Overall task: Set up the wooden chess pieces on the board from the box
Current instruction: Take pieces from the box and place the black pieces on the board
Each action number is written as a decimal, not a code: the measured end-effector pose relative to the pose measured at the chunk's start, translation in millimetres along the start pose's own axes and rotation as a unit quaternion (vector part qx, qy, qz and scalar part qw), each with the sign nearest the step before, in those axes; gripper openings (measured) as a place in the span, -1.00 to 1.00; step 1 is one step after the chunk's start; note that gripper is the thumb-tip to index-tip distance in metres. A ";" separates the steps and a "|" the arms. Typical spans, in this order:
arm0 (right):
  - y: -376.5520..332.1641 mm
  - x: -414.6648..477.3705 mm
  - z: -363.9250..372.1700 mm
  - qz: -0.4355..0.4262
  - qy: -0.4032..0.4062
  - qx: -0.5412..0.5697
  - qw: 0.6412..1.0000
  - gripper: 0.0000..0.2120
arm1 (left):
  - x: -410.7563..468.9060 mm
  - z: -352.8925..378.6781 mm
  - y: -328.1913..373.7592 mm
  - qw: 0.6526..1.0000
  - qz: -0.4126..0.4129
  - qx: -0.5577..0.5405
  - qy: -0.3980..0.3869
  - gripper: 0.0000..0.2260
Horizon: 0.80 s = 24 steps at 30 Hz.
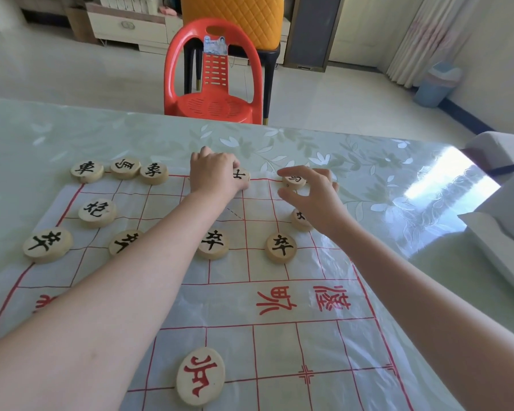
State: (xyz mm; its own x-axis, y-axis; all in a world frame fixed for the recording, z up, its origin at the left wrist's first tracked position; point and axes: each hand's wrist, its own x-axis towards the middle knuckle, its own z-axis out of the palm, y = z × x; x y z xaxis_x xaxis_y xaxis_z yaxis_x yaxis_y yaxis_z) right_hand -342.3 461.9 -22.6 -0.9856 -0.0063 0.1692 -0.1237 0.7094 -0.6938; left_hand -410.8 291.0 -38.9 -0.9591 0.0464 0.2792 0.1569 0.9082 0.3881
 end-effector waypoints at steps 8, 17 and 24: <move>-14.7 -15.9 6.8 -0.007 -0.011 -0.019 1.000 -0.69 | -10.5 -3.0 0.7 0.999 -0.012 -0.034 -0.011 -0.46; -65.8 -50.1 31.8 -0.003 -0.066 0.018 0.998 -0.68 | -122.6 -106.3 -58.1 0.980 -0.066 -0.188 -0.009 -0.71; -146.4 -105.3 42.2 -0.021 -0.146 0.024 0.989 -0.65 | -252.7 -202.6 -146.4 0.967 -0.161 -0.198 0.012 -0.79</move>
State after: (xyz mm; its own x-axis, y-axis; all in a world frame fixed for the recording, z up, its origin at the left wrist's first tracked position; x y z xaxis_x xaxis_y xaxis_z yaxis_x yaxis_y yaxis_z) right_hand -225.3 329.0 31.6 -0.9702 -0.2424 -0.0055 -0.1634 0.6704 -0.7238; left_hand -143.7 62.0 11.7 -0.9683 -0.2264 0.1052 -0.0675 0.6434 0.7626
